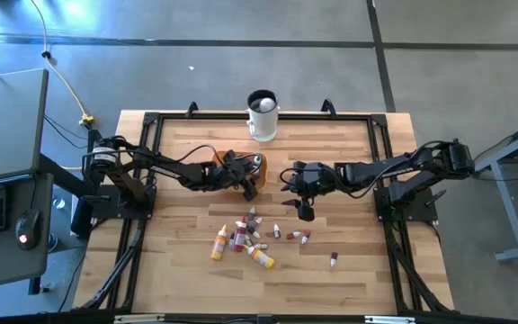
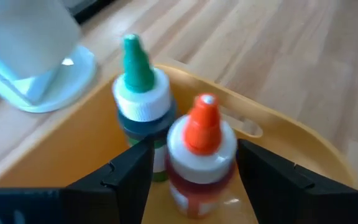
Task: Pick & Place food coloring
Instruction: Put the large orange food coloring bottle into the yellow bin, then put the large yellow food coloring bottle into the yellow bin
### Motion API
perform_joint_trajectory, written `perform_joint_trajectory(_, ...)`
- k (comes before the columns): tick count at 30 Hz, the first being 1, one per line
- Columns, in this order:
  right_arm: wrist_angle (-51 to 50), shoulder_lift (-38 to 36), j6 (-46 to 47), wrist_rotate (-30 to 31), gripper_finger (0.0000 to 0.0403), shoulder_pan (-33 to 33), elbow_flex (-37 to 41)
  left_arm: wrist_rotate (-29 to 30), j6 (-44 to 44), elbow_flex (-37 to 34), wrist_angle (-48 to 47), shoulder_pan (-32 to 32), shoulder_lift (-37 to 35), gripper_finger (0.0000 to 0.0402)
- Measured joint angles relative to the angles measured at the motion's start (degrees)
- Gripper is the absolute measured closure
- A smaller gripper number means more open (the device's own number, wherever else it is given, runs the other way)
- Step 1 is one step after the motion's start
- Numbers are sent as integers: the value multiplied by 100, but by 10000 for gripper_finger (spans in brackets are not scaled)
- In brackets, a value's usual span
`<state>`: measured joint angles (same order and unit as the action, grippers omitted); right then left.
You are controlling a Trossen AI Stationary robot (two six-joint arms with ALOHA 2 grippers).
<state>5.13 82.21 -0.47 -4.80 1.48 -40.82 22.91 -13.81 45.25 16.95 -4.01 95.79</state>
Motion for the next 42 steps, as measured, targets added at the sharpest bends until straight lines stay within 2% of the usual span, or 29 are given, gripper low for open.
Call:
perform_joint_trajectory(5, 0, 0, 0, 2, 187, 0, 0, -193, -37, 0, 2, 39, 0, 176)
perform_joint_trajectory(12, -2, 0, -8, 4, 187, 0, 0, 170, 291, 340, -533, 71, -1, 176)
perform_joint_trajectory(27, 27, 0, -151, 15, 187, 0, 0, -60, 205, 2355, -4371, 415, -2, 176)
perform_joint_trajectory(31, 204, 0, -153, 2, 187, 0, 0, 245, -30, 3143, -5734, 597, -2, 176)
perform_joint_trajectory(35, 460, 0, 3, -190, 187, -15, 0, 846, -273, 3816, -6957, 844, -4, 176)
perform_joint_trajectory(38, 614, 0, 22, -319, 187, -164, 0, 1378, -779, 4196, -7959, 1095, -4, 176)
perform_joint_trajectory(42, 964, 0, 23, -175, 187, -521, 0, 2081, -1769, 4488, -9379, 1418, -5, 176)
